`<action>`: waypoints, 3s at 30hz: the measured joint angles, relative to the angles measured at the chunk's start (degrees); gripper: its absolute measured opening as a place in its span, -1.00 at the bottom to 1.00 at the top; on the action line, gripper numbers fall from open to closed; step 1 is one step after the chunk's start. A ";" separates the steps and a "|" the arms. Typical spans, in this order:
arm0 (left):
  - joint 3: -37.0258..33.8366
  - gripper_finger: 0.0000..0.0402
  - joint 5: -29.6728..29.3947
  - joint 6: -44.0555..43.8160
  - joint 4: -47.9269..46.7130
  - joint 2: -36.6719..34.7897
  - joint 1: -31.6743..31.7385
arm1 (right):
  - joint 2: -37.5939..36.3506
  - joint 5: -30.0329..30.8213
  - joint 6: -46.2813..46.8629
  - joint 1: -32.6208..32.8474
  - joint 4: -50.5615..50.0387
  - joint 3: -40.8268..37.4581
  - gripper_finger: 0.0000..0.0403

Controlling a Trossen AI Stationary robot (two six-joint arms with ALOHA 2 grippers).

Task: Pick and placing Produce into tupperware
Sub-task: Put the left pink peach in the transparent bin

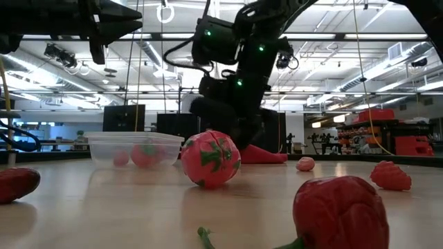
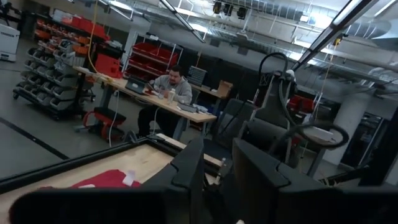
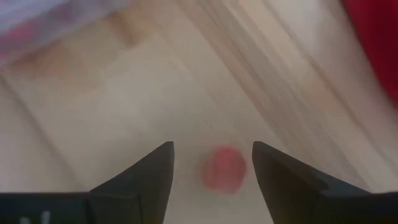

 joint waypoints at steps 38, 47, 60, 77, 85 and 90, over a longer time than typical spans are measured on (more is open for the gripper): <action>0.00 -0.53 0.03 0.15 -0.36 0.02 0.02 | -1.31 5.35 -2.79 3.66 18.30 -4.03 -0.74; 0.00 -0.53 0.02 0.15 -0.38 0.02 0.02 | -1.46 5.58 -13.03 3.64 24.34 6.46 -0.62; 0.00 -0.53 0.02 0.02 0.60 0.02 0.02 | -1.47 -1.83 -18.55 2.65 29.95 7.51 -0.61; 0.04 -0.53 0.02 0.66 1.26 0.02 0.07 | 2.06 -4.23 -24.74 0.53 32.23 7.53 -0.66; 0.04 -0.53 0.02 0.36 1.37 0.02 0.07 | 5.21 -7.87 -19.18 -0.01 33.99 7.61 -0.74; 0.04 -0.53 0.02 0.07 1.02 0.02 0.07 | 7.44 -6.84 -20.83 0.01 35.49 7.40 -0.68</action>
